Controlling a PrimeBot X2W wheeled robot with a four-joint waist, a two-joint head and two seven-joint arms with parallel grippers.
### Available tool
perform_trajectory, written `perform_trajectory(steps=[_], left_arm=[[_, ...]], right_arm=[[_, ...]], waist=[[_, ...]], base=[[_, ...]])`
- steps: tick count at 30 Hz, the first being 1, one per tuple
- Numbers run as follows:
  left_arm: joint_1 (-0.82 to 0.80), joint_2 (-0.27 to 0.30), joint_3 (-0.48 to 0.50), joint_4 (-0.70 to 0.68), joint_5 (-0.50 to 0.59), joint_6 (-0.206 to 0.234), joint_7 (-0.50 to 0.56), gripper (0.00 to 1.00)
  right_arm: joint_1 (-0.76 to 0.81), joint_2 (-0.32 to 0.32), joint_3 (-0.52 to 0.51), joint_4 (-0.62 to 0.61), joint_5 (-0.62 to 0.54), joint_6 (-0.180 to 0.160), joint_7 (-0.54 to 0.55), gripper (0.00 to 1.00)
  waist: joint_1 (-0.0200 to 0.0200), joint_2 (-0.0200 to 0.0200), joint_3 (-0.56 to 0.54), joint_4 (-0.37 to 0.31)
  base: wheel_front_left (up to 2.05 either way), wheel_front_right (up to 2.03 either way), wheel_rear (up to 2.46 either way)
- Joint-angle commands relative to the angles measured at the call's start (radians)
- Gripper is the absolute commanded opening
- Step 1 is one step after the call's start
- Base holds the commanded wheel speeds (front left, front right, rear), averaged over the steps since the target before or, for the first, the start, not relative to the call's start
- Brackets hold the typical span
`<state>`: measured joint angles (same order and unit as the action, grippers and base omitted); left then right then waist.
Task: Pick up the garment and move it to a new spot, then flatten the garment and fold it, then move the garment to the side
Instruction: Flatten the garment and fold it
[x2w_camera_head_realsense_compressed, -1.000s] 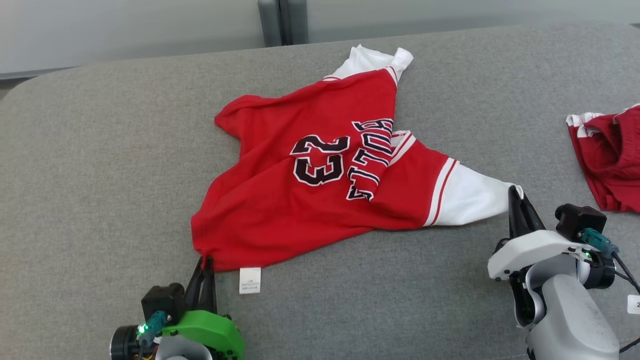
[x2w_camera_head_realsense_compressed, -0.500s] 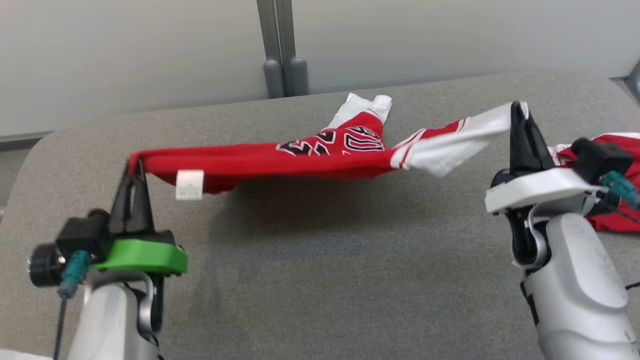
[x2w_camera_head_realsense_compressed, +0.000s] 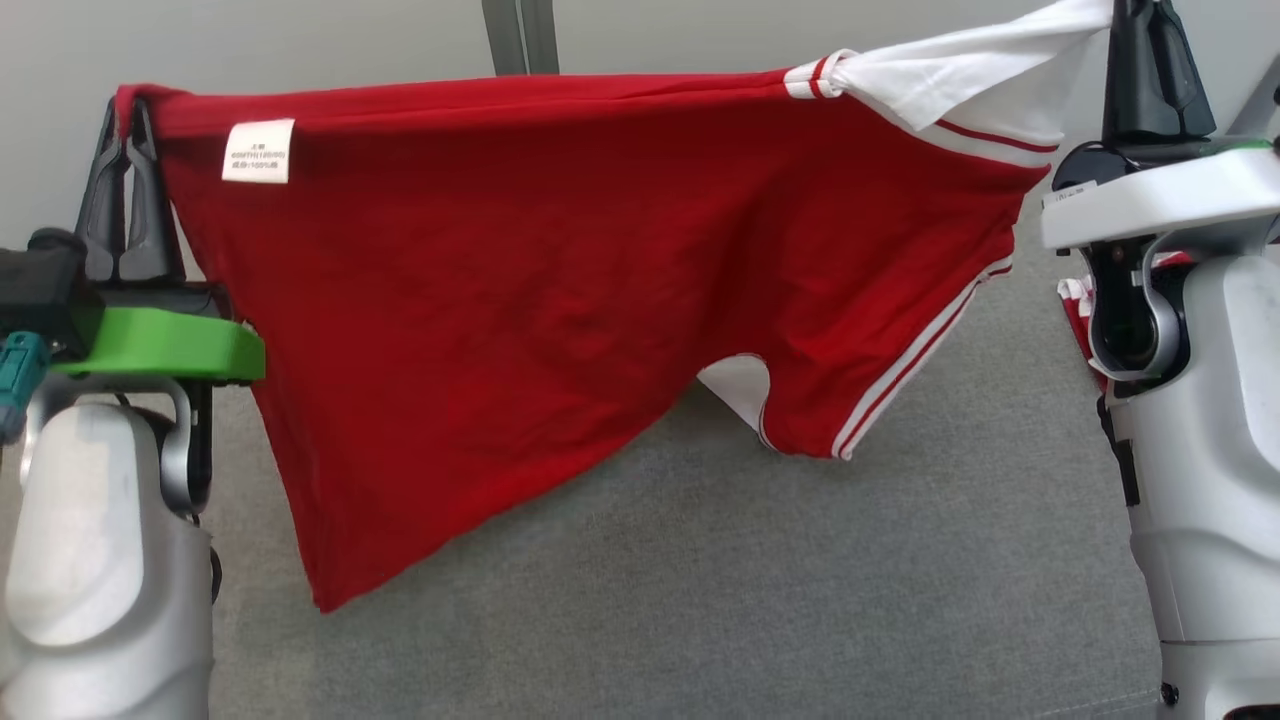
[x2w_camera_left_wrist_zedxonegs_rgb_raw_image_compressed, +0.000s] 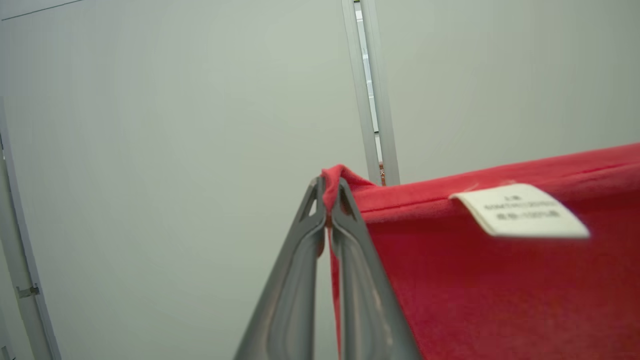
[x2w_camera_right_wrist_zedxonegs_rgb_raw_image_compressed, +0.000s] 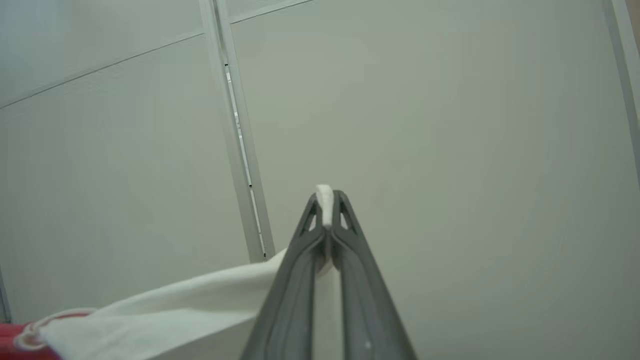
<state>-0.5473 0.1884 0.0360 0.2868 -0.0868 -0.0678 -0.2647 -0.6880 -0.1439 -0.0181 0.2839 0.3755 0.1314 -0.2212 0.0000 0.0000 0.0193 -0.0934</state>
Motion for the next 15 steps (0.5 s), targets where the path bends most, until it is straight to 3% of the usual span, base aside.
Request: perform_trajectory(steps=[1, 8, 15], left_arm=[[-0.044, 0.01, -0.001, 0.026, 0.005, -0.006, 0.001, 0.0], [-0.248, 0.018, -0.043, 0.132, 0.047, -0.004, 0.001, 0.0], [-0.574, 0.052, -0.055, 0.265, 0.097, 0.044, 0.001, 0.0]], right_arm=[[-0.025, -0.001, 0.002, 0.01, 0.004, -0.001, 0.006, 0.0], [-0.209, 0.011, 0.033, 0.077, -0.035, -0.001, 0.019, 0.0], [-0.586, -0.026, -0.034, 0.259, -0.177, -0.002, -0.021, 0.0]], waist=[[0.0, 0.0, 0.069, -0.001], [0.0, 0.0, 0.271, 0.004], [0.0, 0.0, 0.43, 0.019]], base=[[0.0, 0.0, 0.0], [0.0, 0.0, 0.0], [0.0, 0.0, 0.0]])
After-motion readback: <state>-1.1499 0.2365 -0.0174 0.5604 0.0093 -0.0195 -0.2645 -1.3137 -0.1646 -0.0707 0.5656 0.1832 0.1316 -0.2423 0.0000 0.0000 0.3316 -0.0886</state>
